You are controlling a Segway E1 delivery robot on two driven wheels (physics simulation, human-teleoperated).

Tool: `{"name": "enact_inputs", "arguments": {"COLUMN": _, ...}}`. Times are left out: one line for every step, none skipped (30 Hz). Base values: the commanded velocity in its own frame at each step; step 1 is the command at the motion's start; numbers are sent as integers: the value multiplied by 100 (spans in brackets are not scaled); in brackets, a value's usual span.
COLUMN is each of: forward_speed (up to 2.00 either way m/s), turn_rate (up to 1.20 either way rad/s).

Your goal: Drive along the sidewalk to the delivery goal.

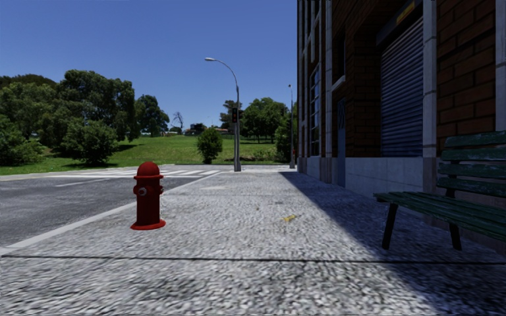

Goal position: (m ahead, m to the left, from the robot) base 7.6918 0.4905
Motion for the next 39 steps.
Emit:
{"name": "enact_inputs", "arguments": {"forward_speed": 200, "turn_rate": 0}}
{"name": "enact_inputs", "arguments": {"forward_speed": 200, "turn_rate": 0}}
{"name": "enact_inputs", "arguments": {"forward_speed": 200, "turn_rate": 0}}
{"name": "enact_inputs", "arguments": {"forward_speed": 200, "turn_rate": 0}}
{"name": "enact_inputs", "arguments": {"forward_speed": 200, "turn_rate": 0}}
{"name": "enact_inputs", "arguments": {"forward_speed": 200, "turn_rate": 0}}
{"name": "enact_inputs", "arguments": {"forward_speed": 200, "turn_rate": 0}}
{"name": "enact_inputs", "arguments": {"forward_speed": 200, "turn_rate": 0}}
{"name": "enact_inputs", "arguments": {"forward_speed": 200, "turn_rate": 0}}
{"name": "enact_inputs", "arguments": {"forward_speed": 200, "turn_rate": 0}}
{"name": "enact_inputs", "arguments": {"forward_speed": 200, "turn_rate": 0}}
{"name": "enact_inputs", "arguments": {"forward_speed": 200, "turn_rate": 0}}
{"name": "enact_inputs", "arguments": {"forward_speed": 200, "turn_rate": 0}}
{"name": "enact_inputs", "arguments": {"forward_speed": 200, "turn_rate": 0}}
{"name": "enact_inputs", "arguments": {"forward_speed": 200, "turn_rate": 0}}
{"name": "enact_inputs", "arguments": {"forward_speed": 200, "turn_rate": 0}}
{"name": "enact_inputs", "arguments": {"forward_speed": 200, "turn_rate": 0}}
{"name": "enact_inputs", "arguments": {"forward_speed": 200, "turn_rate": 0}}
{"name": "enact_inputs", "arguments": {"forward_speed": 200, "turn_rate": 0}}
{"name": "enact_inputs", "arguments": {"forward_speed": 200, "turn_rate": 0}}
{"name": "enact_inputs", "arguments": {"forward_speed": 200, "turn_rate": 0}}
{"name": "enact_inputs", "arguments": {"forward_speed": 200, "turn_rate": 0}}
{"name": "enact_inputs", "arguments": {"forward_speed": 200, "turn_rate": 0}}
{"name": "enact_inputs", "arguments": {"forward_speed": 200, "turn_rate": 0}}
{"name": "enact_inputs", "arguments": {"forward_speed": 200, "turn_rate": 0}}
{"name": "enact_inputs", "arguments": {"forward_speed": 200, "turn_rate": 0}}
{"name": "enact_inputs", "arguments": {"forward_speed": 200, "turn_rate": 0}}
{"name": "enact_inputs", "arguments": {"forward_speed": 200, "turn_rate": 0}}
{"name": "enact_inputs", "arguments": {"forward_speed": 200, "turn_rate": 0}}
{"name": "enact_inputs", "arguments": {"forward_speed": 200, "turn_rate": 0}}
{"name": "enact_inputs", "arguments": {"forward_speed": 200, "turn_rate": 0}}
{"name": "enact_inputs", "arguments": {"forward_speed": 200, "turn_rate": 0}}
{"name": "enact_inputs", "arguments": {"forward_speed": 200, "turn_rate": 0}}
{"name": "enact_inputs", "arguments": {"forward_speed": 200, "turn_rate": 0}}
{"name": "enact_inputs", "arguments": {"forward_speed": 200, "turn_rate": 0}}
{"name": "enact_inputs", "arguments": {"forward_speed": 200, "turn_rate": 0}}
{"name": "enact_inputs", "arguments": {"forward_speed": 200, "turn_rate": 0}}
{"name": "enact_inputs", "arguments": {"forward_speed": 200, "turn_rate": 0}}
{"name": "enact_inputs", "arguments": {"forward_speed": 200, "turn_rate": 0}}
